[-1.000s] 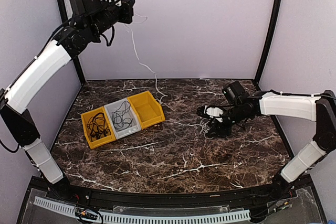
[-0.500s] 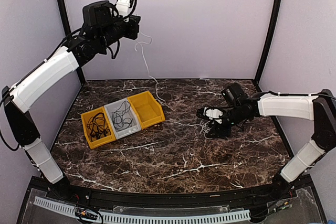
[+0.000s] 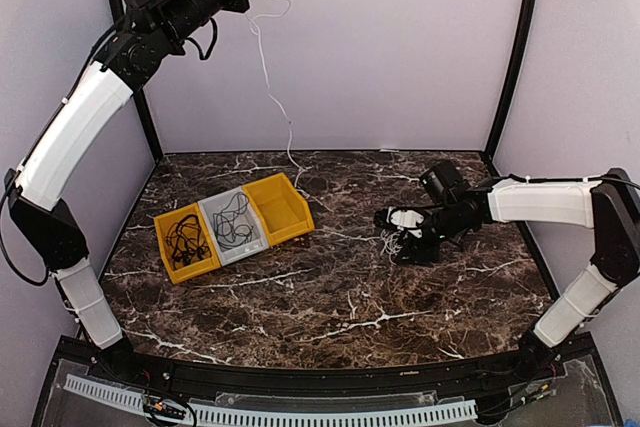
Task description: Untangle the cables
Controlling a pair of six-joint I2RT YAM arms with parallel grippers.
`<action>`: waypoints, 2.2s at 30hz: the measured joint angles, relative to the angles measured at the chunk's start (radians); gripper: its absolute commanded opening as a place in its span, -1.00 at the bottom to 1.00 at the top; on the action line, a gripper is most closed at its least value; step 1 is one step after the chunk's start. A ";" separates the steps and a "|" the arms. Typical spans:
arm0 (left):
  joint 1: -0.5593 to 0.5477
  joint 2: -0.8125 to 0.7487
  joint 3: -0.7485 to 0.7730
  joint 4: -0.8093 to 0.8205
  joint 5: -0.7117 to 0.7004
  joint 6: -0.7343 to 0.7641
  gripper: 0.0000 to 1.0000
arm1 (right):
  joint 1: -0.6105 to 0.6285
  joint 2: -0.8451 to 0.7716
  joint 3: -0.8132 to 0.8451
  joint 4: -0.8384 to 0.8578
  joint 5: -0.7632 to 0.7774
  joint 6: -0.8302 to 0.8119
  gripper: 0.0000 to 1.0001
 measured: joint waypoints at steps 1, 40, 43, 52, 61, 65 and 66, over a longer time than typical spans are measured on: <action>0.000 0.000 0.001 0.000 0.003 0.002 -1.00 | 0.000 0.001 0.000 0.000 0.001 0.000 0.07; 0.002 -0.026 -0.143 -0.006 0.007 0.031 -1.00 | 0.000 0.042 0.000 -0.001 0.002 -0.001 0.07; 0.002 -0.068 -0.264 0.020 0.003 0.021 -1.00 | 0.000 0.042 0.000 0.000 0.003 -0.002 0.07; 0.002 -0.197 -0.684 0.098 -0.059 -0.035 -1.00 | 0.000 0.042 0.000 -0.001 0.005 -0.005 0.06; 0.023 -0.230 -0.898 0.108 -0.092 -0.134 -1.00 | 0.000 0.040 0.000 -0.001 0.012 -0.005 0.07; 0.029 -0.203 -0.935 0.106 -0.084 -0.175 -1.00 | 0.000 0.035 0.000 0.000 0.021 -0.006 0.07; 0.030 -0.187 -0.936 0.112 -0.075 -0.182 -1.00 | 0.000 0.034 0.000 0.000 0.024 -0.006 0.07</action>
